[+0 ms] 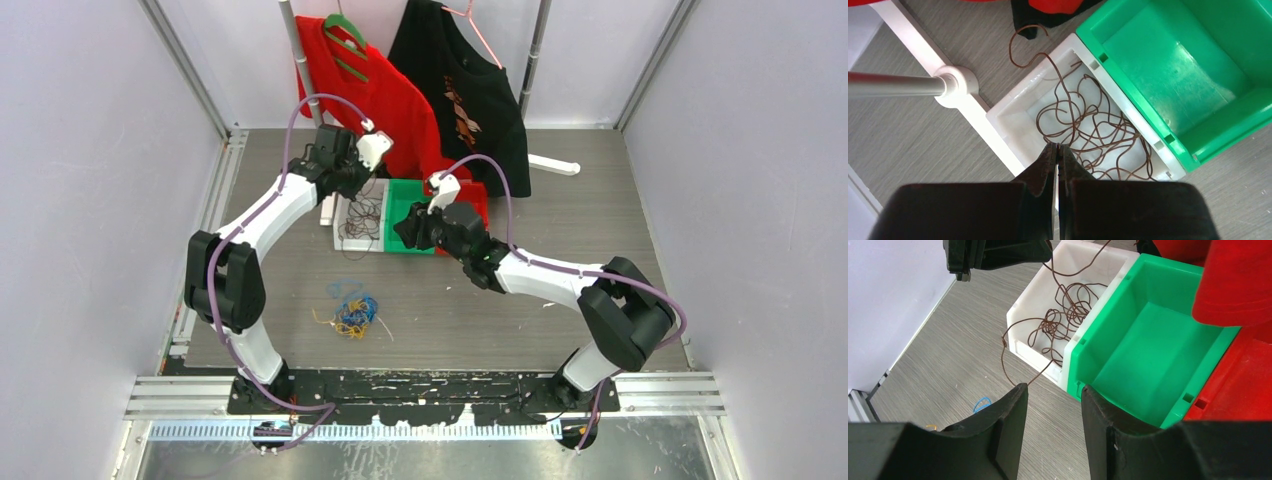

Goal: Untangle the cables

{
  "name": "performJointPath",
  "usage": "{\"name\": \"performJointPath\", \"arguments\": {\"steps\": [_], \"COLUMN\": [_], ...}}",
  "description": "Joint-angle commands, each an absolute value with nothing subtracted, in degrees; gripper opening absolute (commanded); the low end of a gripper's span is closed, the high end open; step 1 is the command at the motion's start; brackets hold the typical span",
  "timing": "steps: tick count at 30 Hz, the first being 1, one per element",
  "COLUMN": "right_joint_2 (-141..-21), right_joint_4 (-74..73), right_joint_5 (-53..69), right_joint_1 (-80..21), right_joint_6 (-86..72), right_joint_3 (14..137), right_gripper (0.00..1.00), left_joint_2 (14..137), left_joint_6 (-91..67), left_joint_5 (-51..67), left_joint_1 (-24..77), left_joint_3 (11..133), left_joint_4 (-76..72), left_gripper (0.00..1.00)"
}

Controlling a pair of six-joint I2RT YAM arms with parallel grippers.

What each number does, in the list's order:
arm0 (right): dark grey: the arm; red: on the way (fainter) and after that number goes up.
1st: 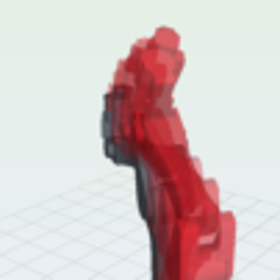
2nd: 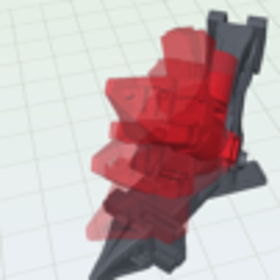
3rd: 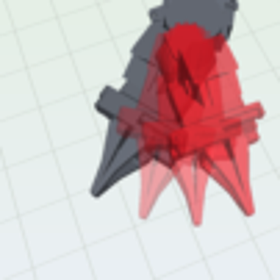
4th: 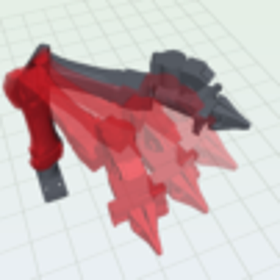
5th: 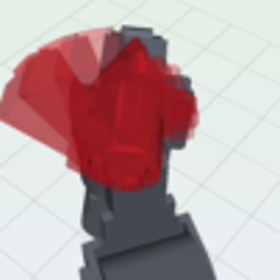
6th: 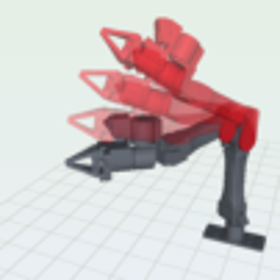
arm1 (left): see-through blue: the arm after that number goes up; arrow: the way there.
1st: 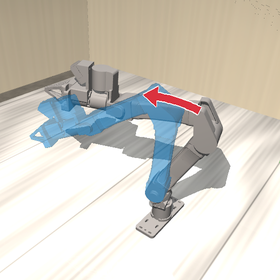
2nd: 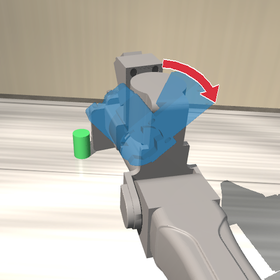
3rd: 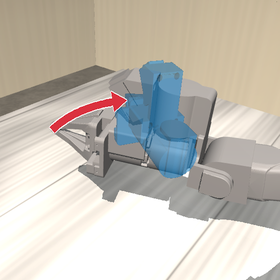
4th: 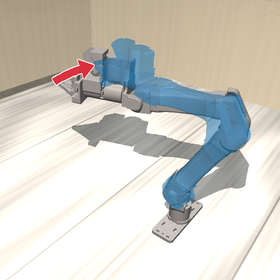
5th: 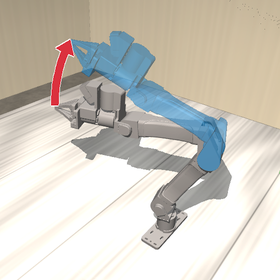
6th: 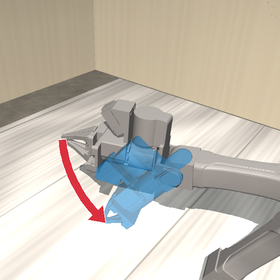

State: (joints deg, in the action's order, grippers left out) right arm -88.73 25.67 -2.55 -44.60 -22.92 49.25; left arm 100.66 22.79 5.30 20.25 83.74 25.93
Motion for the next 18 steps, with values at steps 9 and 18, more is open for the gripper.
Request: {"name": "performJointPath", "arguments": {"steps": [9,18], "right_joint_2": [-89.68,-89.49], "right_joint_4": [28.61,28.91], "right_joint_5": [-3.77,-4.98], "right_joint_1": [-46.14,-46.17], "right_joint_6": [-23.20,-23.16], "right_joint_3": [50.57,49.69], "right_gripper": [0.49,0.49], "left_joint_2": [99.02,99.58], "left_joint_6": [24.01,26.05], "left_joint_5": [14.27,12.00], "left_joint_1": [20.65,21.44], "left_joint_3": [85.25,85.01], "left_joint_4": [37.50,38.63], "left_gripper": [0.00,0.00]}}
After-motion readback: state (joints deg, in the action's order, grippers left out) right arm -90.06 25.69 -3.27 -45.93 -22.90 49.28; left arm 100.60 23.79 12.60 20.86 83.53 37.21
